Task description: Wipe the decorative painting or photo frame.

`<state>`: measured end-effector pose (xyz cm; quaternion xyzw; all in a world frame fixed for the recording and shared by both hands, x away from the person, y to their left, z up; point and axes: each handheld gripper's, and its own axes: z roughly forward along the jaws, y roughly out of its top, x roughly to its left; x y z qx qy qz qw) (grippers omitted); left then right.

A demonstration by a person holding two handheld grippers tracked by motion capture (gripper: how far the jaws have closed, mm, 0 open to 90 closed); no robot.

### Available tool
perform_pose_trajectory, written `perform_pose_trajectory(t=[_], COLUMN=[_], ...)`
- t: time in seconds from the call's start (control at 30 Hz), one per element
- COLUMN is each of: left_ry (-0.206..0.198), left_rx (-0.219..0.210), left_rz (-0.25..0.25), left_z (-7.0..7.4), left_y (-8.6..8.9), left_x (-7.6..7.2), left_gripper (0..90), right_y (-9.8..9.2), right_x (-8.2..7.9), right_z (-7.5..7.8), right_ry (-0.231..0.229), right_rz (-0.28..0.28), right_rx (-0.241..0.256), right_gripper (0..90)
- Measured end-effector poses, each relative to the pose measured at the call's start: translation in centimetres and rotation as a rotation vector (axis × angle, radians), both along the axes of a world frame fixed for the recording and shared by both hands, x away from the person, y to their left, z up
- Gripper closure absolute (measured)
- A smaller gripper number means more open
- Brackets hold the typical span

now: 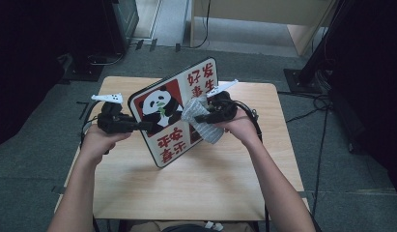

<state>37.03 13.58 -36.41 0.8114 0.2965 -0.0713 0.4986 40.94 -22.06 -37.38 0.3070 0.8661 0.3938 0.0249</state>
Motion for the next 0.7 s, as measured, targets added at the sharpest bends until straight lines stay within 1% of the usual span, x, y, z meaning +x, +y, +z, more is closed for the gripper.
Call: perform_pose_trajectory(t=[0.07,0.23,0.33,0.47,0.7], left_ry=[0.0,0.009,0.007,0.004,0.011], left_rx=[0.0,-0.005,-0.005,-0.003,-0.005], left_rz=[0.001,0.0,-0.001,-0.002,-0.004], left_z=[0.0,0.0,0.0,0.0,0.0], left_y=[0.0,0.1,0.1,0.0,0.1], left_x=[0.0,0.1,0.1,0.0,0.0], left_gripper=[73.2,73.0,73.0,73.0,72.8], right_y=[0.0,-0.1,0.0,-0.1,-0.2], right_x=[0.0,-0.1,-0.2,-0.2,-0.3], right_z=[-0.3,-0.9,-1.3,-1.8,-2.5], right_ry=[0.01,0.018,0.02,0.041,0.05], right_rz=[0.001,-0.003,-0.004,-0.005,-0.005], right_rx=[-0.005,-0.004,-0.007,-0.008,-0.002], right_gripper=[64.9,64.9,64.8,64.7,64.6])
